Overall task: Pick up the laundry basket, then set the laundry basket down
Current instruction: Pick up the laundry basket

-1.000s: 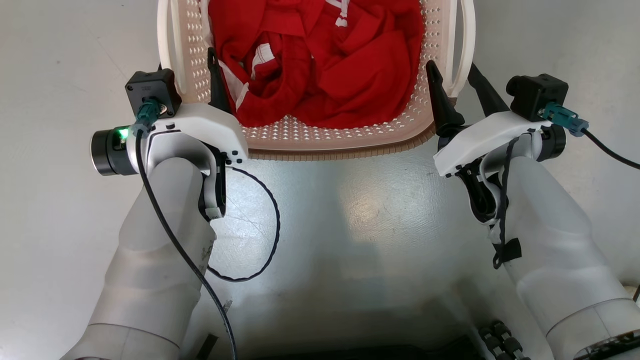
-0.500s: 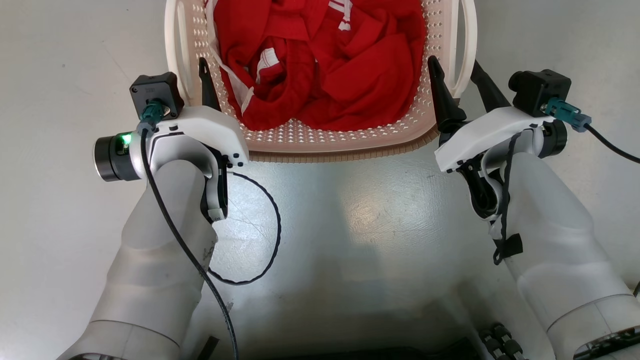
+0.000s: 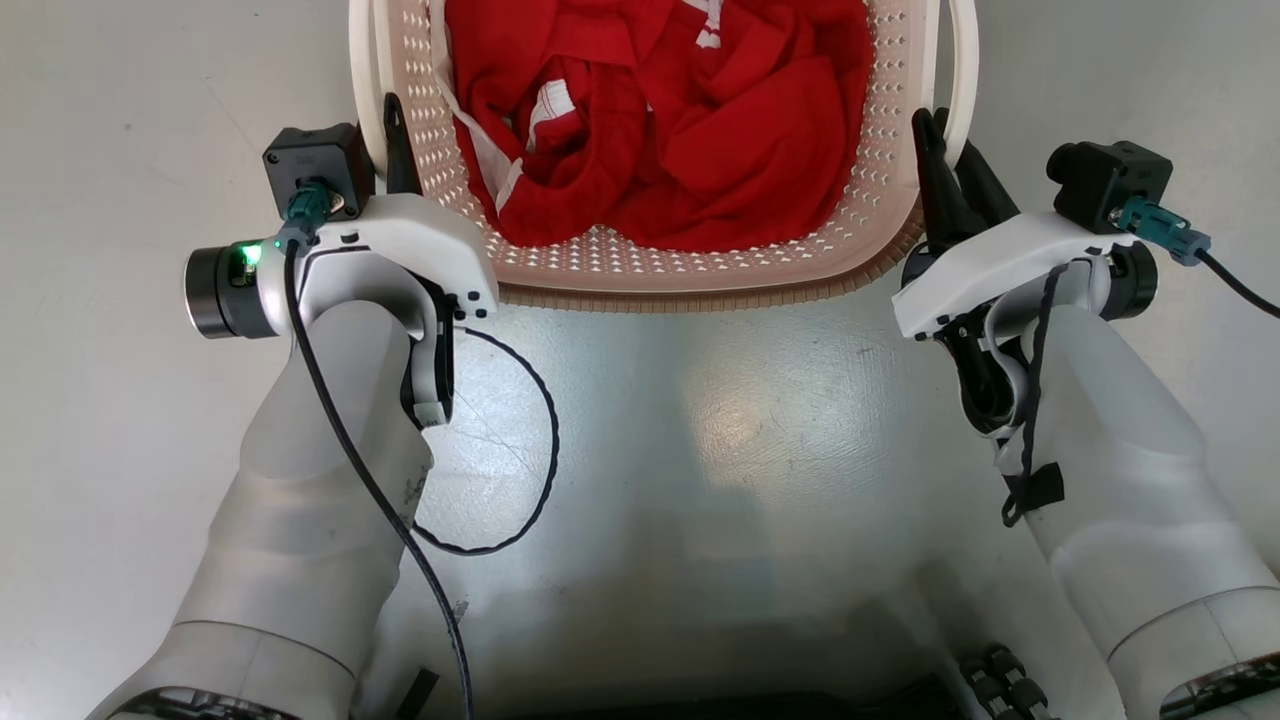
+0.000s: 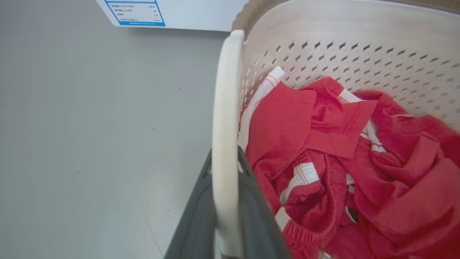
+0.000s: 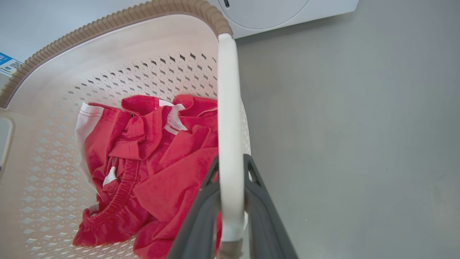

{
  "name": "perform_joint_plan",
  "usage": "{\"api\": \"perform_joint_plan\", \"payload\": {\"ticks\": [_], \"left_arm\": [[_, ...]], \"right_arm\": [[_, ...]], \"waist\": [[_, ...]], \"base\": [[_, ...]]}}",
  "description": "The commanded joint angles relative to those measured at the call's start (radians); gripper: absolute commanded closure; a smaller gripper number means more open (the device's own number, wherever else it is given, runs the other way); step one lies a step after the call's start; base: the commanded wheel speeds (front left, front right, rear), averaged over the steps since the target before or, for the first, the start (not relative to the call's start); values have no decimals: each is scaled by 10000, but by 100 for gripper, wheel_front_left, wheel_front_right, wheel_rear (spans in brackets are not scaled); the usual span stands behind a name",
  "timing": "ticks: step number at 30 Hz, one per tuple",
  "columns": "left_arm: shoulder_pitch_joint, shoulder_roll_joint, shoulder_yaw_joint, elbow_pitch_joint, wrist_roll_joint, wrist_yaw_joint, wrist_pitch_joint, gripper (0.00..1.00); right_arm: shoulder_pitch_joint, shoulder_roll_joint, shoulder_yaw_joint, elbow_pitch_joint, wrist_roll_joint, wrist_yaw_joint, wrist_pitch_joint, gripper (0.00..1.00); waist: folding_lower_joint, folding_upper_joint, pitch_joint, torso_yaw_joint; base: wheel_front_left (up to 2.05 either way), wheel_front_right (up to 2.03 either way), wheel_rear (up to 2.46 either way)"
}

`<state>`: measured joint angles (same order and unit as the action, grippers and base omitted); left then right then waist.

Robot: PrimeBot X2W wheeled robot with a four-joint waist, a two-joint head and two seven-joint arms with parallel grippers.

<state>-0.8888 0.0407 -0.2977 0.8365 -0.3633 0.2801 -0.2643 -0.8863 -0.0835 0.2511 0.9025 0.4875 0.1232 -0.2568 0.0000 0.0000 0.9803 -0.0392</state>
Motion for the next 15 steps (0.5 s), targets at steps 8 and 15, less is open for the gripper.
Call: {"api": "perform_joint_plan", "payload": {"ticks": [8, 15], "left_arm": [[19, 95, -113, 199, -309, 52, 25, 100], [-45, 95, -476, 583, -771, 10, 25, 100]], "right_arm": [[368, 333, 249, 193, 204, 75, -49, 100], [205, 333, 267, 636, 275, 75, -49, 100]], "waist": [[0, 0, -133, 88], [0, 0, -521, 224]], "base": [[0, 0, 0], [0, 0, 0]]}}
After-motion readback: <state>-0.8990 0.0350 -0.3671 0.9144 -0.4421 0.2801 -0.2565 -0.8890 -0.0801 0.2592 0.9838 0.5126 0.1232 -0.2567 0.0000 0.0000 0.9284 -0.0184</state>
